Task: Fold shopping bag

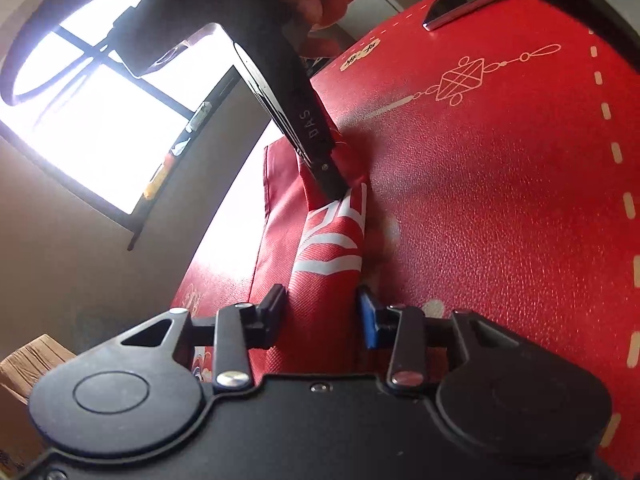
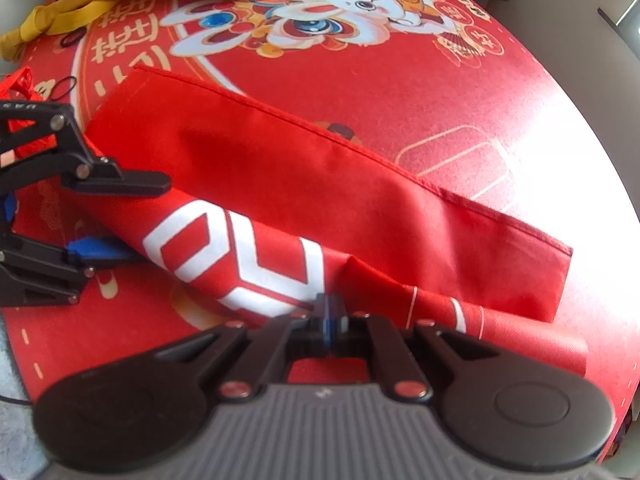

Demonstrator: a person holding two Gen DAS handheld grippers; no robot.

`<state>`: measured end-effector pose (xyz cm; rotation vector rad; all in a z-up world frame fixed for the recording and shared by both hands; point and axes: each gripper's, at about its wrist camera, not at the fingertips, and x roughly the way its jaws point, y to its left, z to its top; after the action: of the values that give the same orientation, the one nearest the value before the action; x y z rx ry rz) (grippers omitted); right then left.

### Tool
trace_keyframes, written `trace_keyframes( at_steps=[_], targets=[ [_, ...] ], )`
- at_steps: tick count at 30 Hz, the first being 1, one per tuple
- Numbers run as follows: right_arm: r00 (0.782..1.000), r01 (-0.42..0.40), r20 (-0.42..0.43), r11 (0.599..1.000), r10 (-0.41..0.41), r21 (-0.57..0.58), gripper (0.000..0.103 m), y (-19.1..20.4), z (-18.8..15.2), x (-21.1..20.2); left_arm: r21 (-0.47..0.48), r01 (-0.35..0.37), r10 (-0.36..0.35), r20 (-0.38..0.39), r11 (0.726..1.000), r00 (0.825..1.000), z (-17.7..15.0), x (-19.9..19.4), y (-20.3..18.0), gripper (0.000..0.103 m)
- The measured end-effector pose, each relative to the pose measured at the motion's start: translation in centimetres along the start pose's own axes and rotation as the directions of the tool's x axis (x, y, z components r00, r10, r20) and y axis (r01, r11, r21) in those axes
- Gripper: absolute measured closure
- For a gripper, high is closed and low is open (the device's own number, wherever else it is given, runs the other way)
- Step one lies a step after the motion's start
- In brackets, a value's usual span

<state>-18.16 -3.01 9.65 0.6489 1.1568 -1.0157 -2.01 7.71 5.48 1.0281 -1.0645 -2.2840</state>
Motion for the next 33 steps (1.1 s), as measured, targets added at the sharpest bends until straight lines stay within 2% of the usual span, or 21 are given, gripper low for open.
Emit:
trace_keyframes(
  at_steps=[4, 5, 9, 14, 15, 16, 17, 18, 20, 21, 23, 26, 27, 30, 32, 33],
  targets=[
    [1.0, 0.0, -0.013, 1.0, 0.0, -0.011, 0.098, 0.1, 0.3, 0.0, 0.08, -0.001, -0.002, 0.04, 0.997, 0.999, 0.8, -0.2, -0.9, 0.062],
    [1.0, 0.001, -0.015, 1.0, -0.001, -0.013, 0.098, 0.1, 0.4, 0.0, 0.082, 0.01, -0.013, 0.04, 0.997, 0.999, 1.0, 0.0, -1.0, 0.068],
    [1.0, 0.005, -0.015, 1.0, -0.005, -0.014, 0.098, 0.1, 0.3, -0.1, -0.002, 0.042, -0.041, 0.018, 0.999, 0.999, 0.9, 1.3, 0.2, 0.067],
    [1.0, 0.003, -0.003, 1.0, -0.003, -0.006, 0.098, 0.1, 0.0, -0.2, -0.051, 0.081, -0.077, 0.064, 0.995, 0.995, -0.1, 1.5, 1.0, 0.07],
    [1.0, 0.001, 0.001, 1.0, -0.001, -0.003, 0.098, 0.0, -0.1, -0.3, -0.119, 0.119, -0.11, 0.077, 0.986, 0.991, -0.5, 1.6, 1.9, 0.071],
    [1.0, -0.002, 0.006, 1.0, 0.002, 0.004, 0.098, -0.1, -0.1, -0.3, -0.241, 0.186, -0.169, 0.092, 0.952, 0.981, -1.1, 2.0, 3.5, 0.072],
    [1.0, -0.005, 0.014, 1.0, 0.004, 0.01, 0.098, -0.2, -0.3, -0.3, -0.372, 0.258, -0.236, 0.104, 0.892, 0.966, -1.7, 2.7, 5.2, 0.072],
    [1.0, -0.006, 0.025, 1.0, 0.006, 0.017, 0.098, -0.2, -0.5, -0.4, -0.485, 0.319, -0.297, 0.123, 0.815, 0.947, -2.5, 3.3, 6.8, 0.072],
    [0.998, -0.008, 0.056, 0.999, 0.006, 0.034, 0.099, -0.3, -1.0, -0.5, -0.614, 0.387, -0.367, 0.165, 0.688, 0.915, -4.0, 4.3, 8.7, 0.069],
    [0.997, -0.009, 0.074, 0.999, 0.006, 0.044, 0.099, -0.4, -1.3, -0.6, -0.642, 0.398, -0.378, 0.177, 0.655, 0.909, -4.4, 4.5, 9.0, 0.067],
    [0.994, -0.007, 0.114, 0.998, 0.001, 0.058, 0.099, -0.3, -2.0, -0.9, -0.679, 0.398, -0.387, 0.178, 0.617, 0.905, -4.9, 4.7, 9.3, 0.059],
    [0.98, 0.018, 0.196, 0.999, -0.022, 0.026, 0.1, 0.2, -3.6, -1.4, -0.714, 0.411, -0.412, 0.186, 0.567, 0.892, -5.3, 4.8, 9.9, 0.059],
    [0.976, 0.041, 0.217, 0.999, -0.035, -0.025, 0.095, 0.7, -4.3, -1.7, -0.722, 0.416, -0.422, 0.189, 0.552, 0.887, -5.4, 4.9, 10.2, 0.059],
    [0.948, 0.167, 0.298, 0.969, -0.108, -0.18, 0.059, 2.1, -6.4, -3.3, -0.738, 0.429, -0.444, 0.195, 0.521, 0.875, -5.5, 5.1, 10.7, 0.06],
    [0.927, 0.252, 0.342, 0.929, -0.152, -0.27, 0.056, 2.8, -7.5, -4.1, -0.752, 0.433, -0.452, 0.201, 0.498, 0.869, -5.7, 5.2, 10.9, 0.06],
    [0.911, 0.329, 0.36, 0.88, -0.2, -0.343, 0.056, 3.3, -8.0, -4.2, -0.76, 0.434, -0.455, 0.206, 0.484, 0.867, -5.9, 5.3, 11.0, 0.06]
  ],
)
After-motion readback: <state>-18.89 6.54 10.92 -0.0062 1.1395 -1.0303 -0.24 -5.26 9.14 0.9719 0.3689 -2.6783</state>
